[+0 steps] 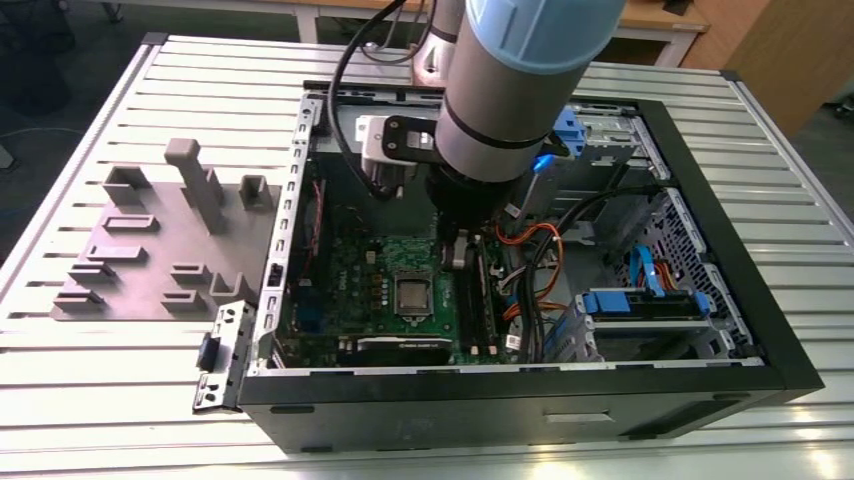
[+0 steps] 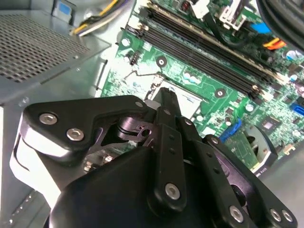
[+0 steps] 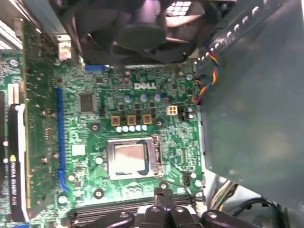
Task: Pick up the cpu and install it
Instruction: 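Install the first cpu locking lever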
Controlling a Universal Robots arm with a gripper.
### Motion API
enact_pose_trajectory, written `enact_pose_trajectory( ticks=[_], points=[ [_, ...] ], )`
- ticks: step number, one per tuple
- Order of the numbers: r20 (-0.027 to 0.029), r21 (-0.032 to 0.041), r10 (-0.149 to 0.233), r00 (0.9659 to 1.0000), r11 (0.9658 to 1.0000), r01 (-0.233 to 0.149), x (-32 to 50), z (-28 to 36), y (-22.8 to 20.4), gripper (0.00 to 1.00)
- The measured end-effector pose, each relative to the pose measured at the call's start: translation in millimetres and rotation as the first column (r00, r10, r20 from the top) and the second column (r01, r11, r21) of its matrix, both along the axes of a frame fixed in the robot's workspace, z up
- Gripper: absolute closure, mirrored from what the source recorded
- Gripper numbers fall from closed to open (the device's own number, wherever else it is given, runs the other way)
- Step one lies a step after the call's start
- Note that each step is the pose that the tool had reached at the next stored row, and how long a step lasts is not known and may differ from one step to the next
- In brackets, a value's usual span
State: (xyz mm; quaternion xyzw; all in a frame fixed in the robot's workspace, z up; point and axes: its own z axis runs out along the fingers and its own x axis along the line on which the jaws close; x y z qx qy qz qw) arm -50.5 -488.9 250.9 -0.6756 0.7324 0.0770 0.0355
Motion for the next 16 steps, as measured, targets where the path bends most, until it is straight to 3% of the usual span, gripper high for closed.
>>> enact_pose_trajectory(
  ticks=[7, 12, 16],
  points=[
    [0.0000, 0.0203, 0.000, 1.0000, 0.9998, 0.000, 2.6, -0.2, 6.8, 0.89],
    [0.0000, 0.0411, 0.000, 1.0000, 0.9992, 0.000, 3.7, -0.5, 10.7, 0.89],
    [0.0000, 0.0436, 0.000, 1.0000, 0.9991, 0.000, 5.7, -0.6, 11.9, 0.89]
  ],
)
